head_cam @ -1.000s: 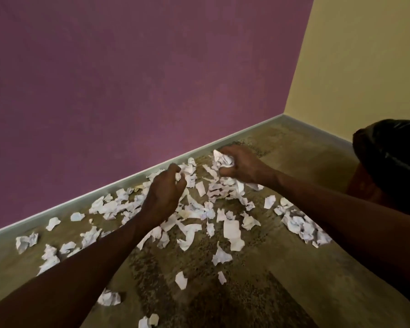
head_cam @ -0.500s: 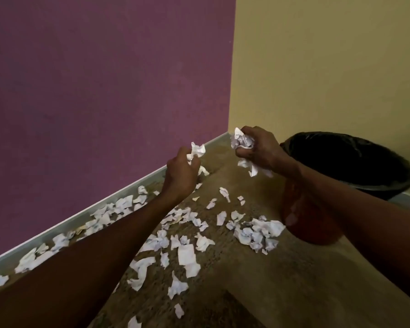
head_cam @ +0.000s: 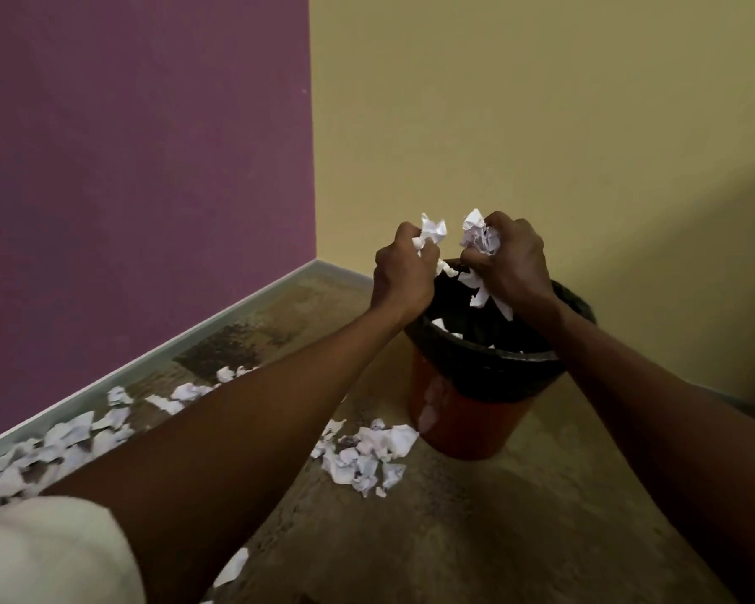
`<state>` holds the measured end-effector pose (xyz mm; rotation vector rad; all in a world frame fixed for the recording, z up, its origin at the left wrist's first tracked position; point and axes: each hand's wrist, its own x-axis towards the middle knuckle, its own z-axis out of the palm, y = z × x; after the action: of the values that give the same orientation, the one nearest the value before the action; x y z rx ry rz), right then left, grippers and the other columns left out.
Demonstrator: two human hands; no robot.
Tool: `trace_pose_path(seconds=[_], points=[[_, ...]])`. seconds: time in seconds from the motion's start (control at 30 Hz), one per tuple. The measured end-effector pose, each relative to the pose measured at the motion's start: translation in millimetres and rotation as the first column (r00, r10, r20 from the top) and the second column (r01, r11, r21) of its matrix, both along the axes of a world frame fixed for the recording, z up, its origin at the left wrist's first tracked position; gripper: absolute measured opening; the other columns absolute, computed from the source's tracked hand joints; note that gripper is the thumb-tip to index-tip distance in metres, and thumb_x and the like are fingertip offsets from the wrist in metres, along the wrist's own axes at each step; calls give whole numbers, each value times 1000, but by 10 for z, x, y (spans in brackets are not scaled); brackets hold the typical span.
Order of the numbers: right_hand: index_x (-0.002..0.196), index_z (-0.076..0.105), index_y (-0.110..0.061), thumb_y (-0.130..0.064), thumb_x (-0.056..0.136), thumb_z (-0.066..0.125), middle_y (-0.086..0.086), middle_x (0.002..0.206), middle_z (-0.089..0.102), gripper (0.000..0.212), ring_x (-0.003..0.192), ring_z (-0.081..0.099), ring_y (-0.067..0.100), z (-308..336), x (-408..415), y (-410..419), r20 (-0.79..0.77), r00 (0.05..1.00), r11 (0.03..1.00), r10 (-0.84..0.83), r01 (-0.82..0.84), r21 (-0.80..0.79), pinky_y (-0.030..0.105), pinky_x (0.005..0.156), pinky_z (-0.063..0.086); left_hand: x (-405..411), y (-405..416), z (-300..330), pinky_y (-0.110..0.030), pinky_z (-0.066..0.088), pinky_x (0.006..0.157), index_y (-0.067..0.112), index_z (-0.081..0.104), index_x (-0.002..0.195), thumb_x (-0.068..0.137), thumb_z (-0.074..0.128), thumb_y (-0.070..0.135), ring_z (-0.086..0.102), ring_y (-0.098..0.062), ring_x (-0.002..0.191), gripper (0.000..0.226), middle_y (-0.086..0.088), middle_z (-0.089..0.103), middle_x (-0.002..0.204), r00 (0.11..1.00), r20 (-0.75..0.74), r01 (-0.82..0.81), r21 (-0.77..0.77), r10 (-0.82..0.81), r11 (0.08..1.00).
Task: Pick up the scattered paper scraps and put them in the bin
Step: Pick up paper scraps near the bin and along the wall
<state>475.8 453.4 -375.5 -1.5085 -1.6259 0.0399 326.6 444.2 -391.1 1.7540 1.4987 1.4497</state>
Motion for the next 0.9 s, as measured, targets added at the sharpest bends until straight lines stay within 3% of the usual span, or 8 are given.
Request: trace_pose_path(seconds=[0.1,0.23,0.33,0.43,0.6,0.67,0.8,0.9], points=[[107,59,-19,-30,80,67,3,100,46,30,77,46,18,-73,163,14,-36,995,995,-93,95,39,24,65,31,325,141,-34,-37,49,77,18,52,110,96,43,36,60,-32,93,24,-7,66,106,1000,9,19,-12,-19,1000],[109,53,-18,-42,84,62,10,109,44,35,85,54,32,-287,349,79,21,990,988,-142,140,65,34,70,44,594,281,-139,-33,39,73,15,55,116,97,43,44,56,-33,101,36,-10,61,115,980,-178,61,-160,-89,985],[131,44,-15,-40,91,58,19,127,44,50,111,50,41,-420,480,200,123,987,947,-100,132,-293,45,96,40,630,394,-234,-38,40,94,15,54,95,90,48,37,54,-32,104,23,-12,56,113,920,-185,252,-396,-346,883],[135,46,-17,-44,83,55,17,133,52,59,113,55,37,-426,485,225,169,985,870,-37,115,-480,48,97,46,562,441,-271,-40,35,75,16,37,76,97,49,24,38,-18,65,26,-2,38,75,890,-1,399,-479,-456,782],[111,65,2,-12,90,50,23,114,65,30,104,59,37,-321,361,184,204,977,945,-64,125,-302,39,88,48,422,368,-260,-57,49,93,15,53,111,103,42,32,46,-23,104,22,-2,46,116,833,394,545,-456,-390,704],[104,67,2,-10,88,50,22,107,68,27,100,60,36,-290,296,178,171,982,972,-81,116,-205,37,85,48,370,333,-233,-58,53,86,11,50,130,102,45,29,42,-25,120,34,-5,41,139,808,486,550,-421,-333,721],[103,71,-3,-10,87,48,15,106,71,29,101,63,31,-235,96,179,102,993,996,-54,61,-64,33,87,47,214,206,-139,-50,59,75,8,55,111,101,46,18,49,-27,119,16,-11,48,128,720,642,557,-305,-266,772],[100,72,-6,-14,89,48,12,102,71,28,96,63,27,-190,-124,169,82,997,998,-3,-2,59,28,82,44,27,5,-48,-34,61,66,9,55,101,100,47,11,67,-27,91,8,-18,63,112,694,686,514,-257,-220,819]])
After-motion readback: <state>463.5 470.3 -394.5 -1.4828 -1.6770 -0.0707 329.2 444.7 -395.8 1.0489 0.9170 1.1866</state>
